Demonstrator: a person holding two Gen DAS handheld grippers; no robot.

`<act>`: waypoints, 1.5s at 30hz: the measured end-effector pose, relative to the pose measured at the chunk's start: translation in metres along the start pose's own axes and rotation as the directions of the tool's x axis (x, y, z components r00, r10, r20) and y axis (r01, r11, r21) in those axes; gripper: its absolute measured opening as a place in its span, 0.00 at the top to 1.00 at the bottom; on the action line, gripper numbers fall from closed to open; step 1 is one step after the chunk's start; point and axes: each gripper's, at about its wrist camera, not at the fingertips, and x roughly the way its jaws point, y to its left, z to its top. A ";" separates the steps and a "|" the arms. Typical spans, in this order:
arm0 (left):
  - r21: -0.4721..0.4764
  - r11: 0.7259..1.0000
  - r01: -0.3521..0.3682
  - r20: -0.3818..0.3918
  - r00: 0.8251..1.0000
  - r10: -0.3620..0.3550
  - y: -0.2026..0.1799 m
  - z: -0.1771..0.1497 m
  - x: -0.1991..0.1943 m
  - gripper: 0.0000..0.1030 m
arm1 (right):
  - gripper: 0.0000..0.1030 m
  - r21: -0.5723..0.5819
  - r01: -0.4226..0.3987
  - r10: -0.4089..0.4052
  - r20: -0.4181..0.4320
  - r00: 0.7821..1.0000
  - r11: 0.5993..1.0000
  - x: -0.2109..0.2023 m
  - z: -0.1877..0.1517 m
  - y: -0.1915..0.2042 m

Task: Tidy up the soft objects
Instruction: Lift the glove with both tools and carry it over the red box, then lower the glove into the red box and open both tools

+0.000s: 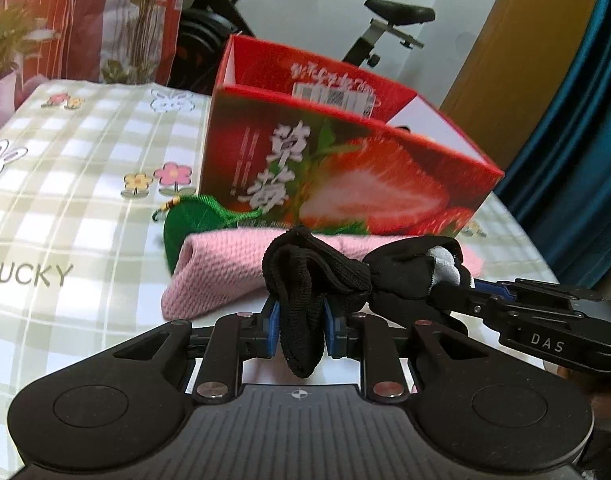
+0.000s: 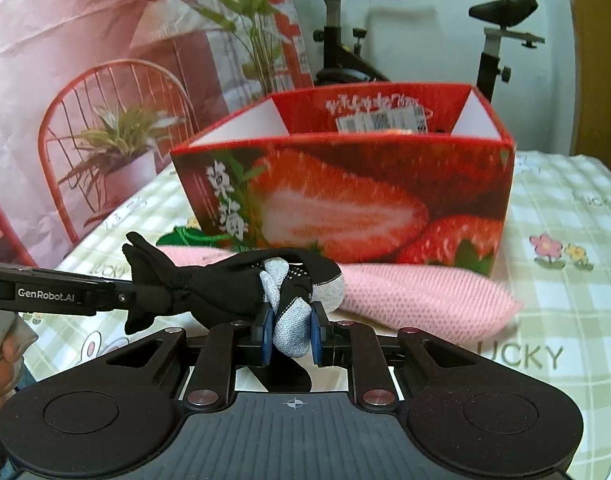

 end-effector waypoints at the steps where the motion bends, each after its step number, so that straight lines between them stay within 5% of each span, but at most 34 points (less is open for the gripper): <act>1: 0.000 1.000 0.003 0.008 1.000 -0.003 -0.001 0.002 -0.002 0.77 | 0.84 -0.002 0.002 -0.002 0.008 1.000 1.000 -0.001 0.002 0.000; 20: 0.040 0.999 0.015 0.144 0.989 -0.021 -0.019 0.089 -0.009 0.77 | 0.83 -0.045 0.025 -0.017 0.169 0.986 0.999 -0.005 0.092 -0.003; 39: 0.019 1.000 -0.015 0.076 0.997 0.014 -0.010 0.164 0.080 0.77 | 0.83 0.018 0.138 -0.139 0.120 0.983 0.990 0.083 0.152 -0.058; 42: 0.000 1.000 -0.030 0.086 0.996 0.030 -0.005 0.175 0.090 0.70 | 0.78 0.028 0.169 -0.171 0.098 0.980 0.985 0.100 0.159 -0.063; 45: -0.001 0.998 -0.060 0.095 0.994 0.059 -0.002 0.181 0.096 0.48 | 0.72 0.014 0.204 -0.205 0.084 0.975 0.979 0.111 0.162 -0.062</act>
